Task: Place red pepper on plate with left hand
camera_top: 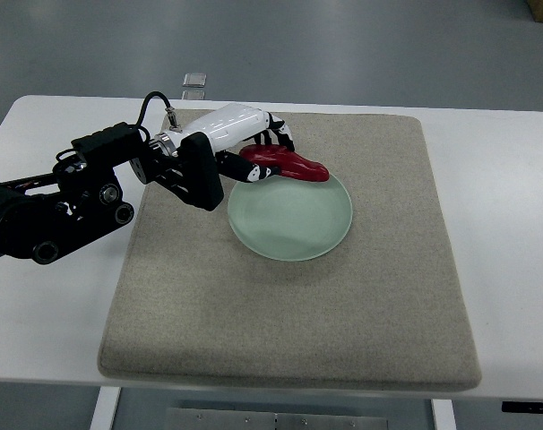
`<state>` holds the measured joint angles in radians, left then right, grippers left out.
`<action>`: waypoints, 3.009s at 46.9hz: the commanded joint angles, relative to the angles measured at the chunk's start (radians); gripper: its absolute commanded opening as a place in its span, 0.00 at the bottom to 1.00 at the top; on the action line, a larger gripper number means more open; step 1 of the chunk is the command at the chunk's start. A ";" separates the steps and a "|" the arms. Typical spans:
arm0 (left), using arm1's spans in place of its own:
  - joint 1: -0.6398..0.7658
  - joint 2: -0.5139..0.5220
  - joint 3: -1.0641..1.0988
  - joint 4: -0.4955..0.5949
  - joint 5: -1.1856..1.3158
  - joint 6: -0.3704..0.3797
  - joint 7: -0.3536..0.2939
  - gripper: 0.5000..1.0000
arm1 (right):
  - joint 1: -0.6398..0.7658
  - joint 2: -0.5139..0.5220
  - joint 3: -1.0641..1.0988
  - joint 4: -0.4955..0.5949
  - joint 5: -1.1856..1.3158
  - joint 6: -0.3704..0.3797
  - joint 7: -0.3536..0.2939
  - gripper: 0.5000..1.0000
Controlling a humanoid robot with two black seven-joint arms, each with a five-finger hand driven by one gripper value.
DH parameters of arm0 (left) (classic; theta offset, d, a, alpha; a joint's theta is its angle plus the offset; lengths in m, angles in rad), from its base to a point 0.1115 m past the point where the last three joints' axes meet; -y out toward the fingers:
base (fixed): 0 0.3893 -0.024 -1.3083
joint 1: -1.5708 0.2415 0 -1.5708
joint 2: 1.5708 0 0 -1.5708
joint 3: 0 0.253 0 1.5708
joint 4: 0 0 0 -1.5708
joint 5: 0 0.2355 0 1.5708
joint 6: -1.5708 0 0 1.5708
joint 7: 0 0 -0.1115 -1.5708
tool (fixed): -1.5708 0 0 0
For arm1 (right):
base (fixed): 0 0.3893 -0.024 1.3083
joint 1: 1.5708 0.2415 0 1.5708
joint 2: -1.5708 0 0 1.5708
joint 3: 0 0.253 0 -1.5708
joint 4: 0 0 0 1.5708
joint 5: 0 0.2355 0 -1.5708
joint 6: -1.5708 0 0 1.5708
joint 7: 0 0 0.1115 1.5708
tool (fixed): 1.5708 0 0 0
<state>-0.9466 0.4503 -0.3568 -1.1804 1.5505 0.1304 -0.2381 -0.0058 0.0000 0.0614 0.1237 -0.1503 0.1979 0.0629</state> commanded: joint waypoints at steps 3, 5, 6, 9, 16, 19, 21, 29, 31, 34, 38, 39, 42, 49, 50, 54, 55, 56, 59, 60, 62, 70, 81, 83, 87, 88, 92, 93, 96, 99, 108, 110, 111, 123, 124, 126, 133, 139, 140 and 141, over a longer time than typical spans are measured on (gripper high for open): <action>0.000 -0.002 0.016 -0.001 0.000 0.001 -0.015 0.00 | 0.000 0.000 0.000 -0.001 0.000 0.000 0.000 0.86; 0.003 -0.004 0.025 -0.001 0.000 0.000 -0.018 0.00 | 0.000 0.000 0.000 0.001 0.000 0.000 0.000 0.86; 0.005 -0.004 0.028 -0.001 0.000 0.001 -0.020 0.00 | 0.000 0.000 0.000 -0.001 0.000 0.000 0.000 0.86; 0.008 -0.005 0.032 0.001 0.000 0.001 -0.020 0.00 | 0.001 0.000 0.000 0.001 0.000 0.000 0.000 0.86; 0.012 -0.010 0.045 0.005 0.002 0.001 -0.026 0.00 | 0.001 0.000 0.000 -0.001 0.000 0.000 0.000 0.86; 0.012 -0.012 0.058 0.008 0.002 0.001 -0.030 0.00 | 0.000 0.000 0.000 0.001 0.000 0.000 0.000 0.86; 0.014 -0.013 0.061 0.010 0.002 0.001 -0.032 0.00 | 0.001 0.000 0.000 0.001 0.000 0.000 0.000 0.86; 0.025 -0.030 0.068 0.015 0.002 0.002 -0.032 0.00 | 0.000 0.000 0.000 0.001 0.000 0.000 0.000 0.86; 0.026 -0.031 0.068 0.015 0.002 0.003 -0.033 0.00 | 0.000 0.000 0.000 0.001 0.000 0.000 0.000 0.86; 0.028 -0.036 0.068 0.016 0.000 0.001 -0.038 0.00 | 0.000 0.000 0.000 0.001 0.000 0.000 0.000 0.86; 0.031 -0.042 0.068 0.021 0.002 0.003 -0.044 0.00 | 0.000 0.000 0.000 0.001 0.000 0.000 0.000 0.86; 0.031 -0.044 0.068 0.021 0.002 0.003 -0.046 0.00 | 0.000 0.000 0.000 -0.001 0.000 0.000 0.000 0.86; 0.032 -0.044 0.068 0.021 0.002 0.003 -0.046 0.00 | 0.001 0.000 0.000 0.001 0.000 0.000 0.000 0.86; 0.032 -0.048 0.068 0.024 0.000 0.008 -0.046 0.00 | 0.000 0.000 0.000 0.001 0.000 0.000 0.000 0.86; 0.032 -0.048 0.067 0.027 0.000 0.011 -0.046 0.00 | 0.001 0.000 0.000 -0.001 0.000 0.000 0.000 0.86; 0.032 -0.048 0.067 0.028 -0.001 0.014 -0.046 0.00 | 0.000 0.000 0.000 0.001 0.000 0.000 0.000 0.86; 0.032 -0.050 0.067 0.028 -0.001 0.015 -0.046 0.00 | 0.000 0.000 0.000 0.001 0.000 0.000 0.000 0.86; 0.032 -0.050 0.067 0.028 -0.001 0.015 -0.046 0.00 | 0.000 0.000 0.000 -0.001 0.000 0.000 0.000 0.86; 0.032 -0.048 0.067 0.033 -0.001 0.017 -0.046 0.00 | 0.000 0.000 0.000 -0.001 0.000 0.000 0.000 0.86; 0.032 -0.050 0.067 0.034 -0.001 0.018 -0.046 0.00 | 0.000 0.000 0.000 -0.001 0.000 0.000 0.000 0.86; 0.032 -0.050 0.067 0.034 -0.003 0.021 -0.046 0.01 | 0.001 0.000 0.000 -0.001 0.000 0.000 0.000 0.86; 0.035 -0.050 0.062 0.034 -0.018 0.047 -0.046 0.52 | 0.000 0.000 0.000 0.001 0.000 0.000 0.000 0.86; 0.038 -0.050 0.064 0.035 -0.020 0.064 -0.046 0.76 | 0.001 0.000 0.000 0.001 0.000 0.000 0.000 0.86; 0.038 -0.050 0.062 0.034 -0.020 0.064 -0.046 0.77 | 0.000 0.000 0.000 0.001 0.000 0.000 0.000 0.86; 0.038 -0.050 0.061 0.034 -0.020 0.067 -0.046 0.79 | 0.000 0.000 0.000 -0.001 0.000 0.000 0.000 0.86; 0.038 -0.048 0.058 0.034 -0.021 0.067 -0.046 0.83 | 0.000 0.000 0.000 0.001 0.000 0.000 0.000 0.86; 0.038 -0.048 0.048 0.033 -0.023 0.069 -0.046 0.86 | 0.000 0.000 0.000 -0.001 0.000 0.000 0.000 0.86; 0.038 -0.048 0.045 0.033 -0.023 0.069 -0.046 0.87 | 0.000 0.000 0.000 -0.001 0.000 0.000 0.000 0.86; 0.038 -0.048 0.042 0.033 -0.032 0.081 -0.046 0.87 | 0.000 0.000 0.000 -0.001 0.000 0.000 0.000 0.86; 0.040 -0.050 0.039 0.031 -0.072 0.115 -0.046 0.92 | 0.000 0.000 0.000 0.001 0.000 0.000 0.000 0.86; 0.042 -0.048 0.021 0.031 -0.294 0.192 -0.046 0.93 | 0.000 0.000 0.000 -0.001 0.000 0.000 0.000 0.86; 0.043 -0.048 0.018 0.031 -0.338 0.212 -0.046 0.93 | 0.000 0.000 0.000 0.001 0.000 0.000 0.000 0.86; 0.043 -0.048 0.012 0.031 -0.361 0.222 -0.046 0.93 | 0.001 0.000 0.000 0.001 0.000 0.000 0.000 0.86; 0.078 -0.051 -0.116 0.033 -0.657 0.297 -0.046 0.93 | 0.000 0.000 0.000 -0.001 0.000 0.000 0.000 0.86; 0.078 -0.051 -0.128 0.033 -0.688 0.304 -0.046 0.93 | 0.000 0.000 0.000 -0.001 0.000 0.000 0.000 0.86; 0.081 -0.051 -0.145 0.033 -0.752 0.316 -0.046 0.93 | 0.001 0.000 0.000 -0.001 0.000 0.000 0.000 0.86; 0.091 -0.050 -0.171 0.033 -0.987 0.357 -0.046 0.93 | 0.001 0.000 0.000 -0.001 0.000 0.000 0.000 0.86; 0.110 -0.050 -0.217 0.050 -1.125 0.367 -0.046 0.93 | 0.001 0.000 0.000 -0.001 0.000 0.000 0.000 0.86; 0.117 -0.051 -0.232 0.051 -1.142 0.367 -0.046 0.93 | 0.000 0.000 0.000 0.001 0.000 0.000 0.000 0.86; 0.121 -0.051 -0.247 0.051 -1.158 0.367 -0.046 0.93 | 0.000 0.000 0.000 0.001 0.000 0.000 0.000 0.86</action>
<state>-0.8399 0.4011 -0.5651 -1.1338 0.4444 0.4968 -0.2837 -0.0056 0.0000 0.0614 0.1233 -0.1503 0.1979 0.0629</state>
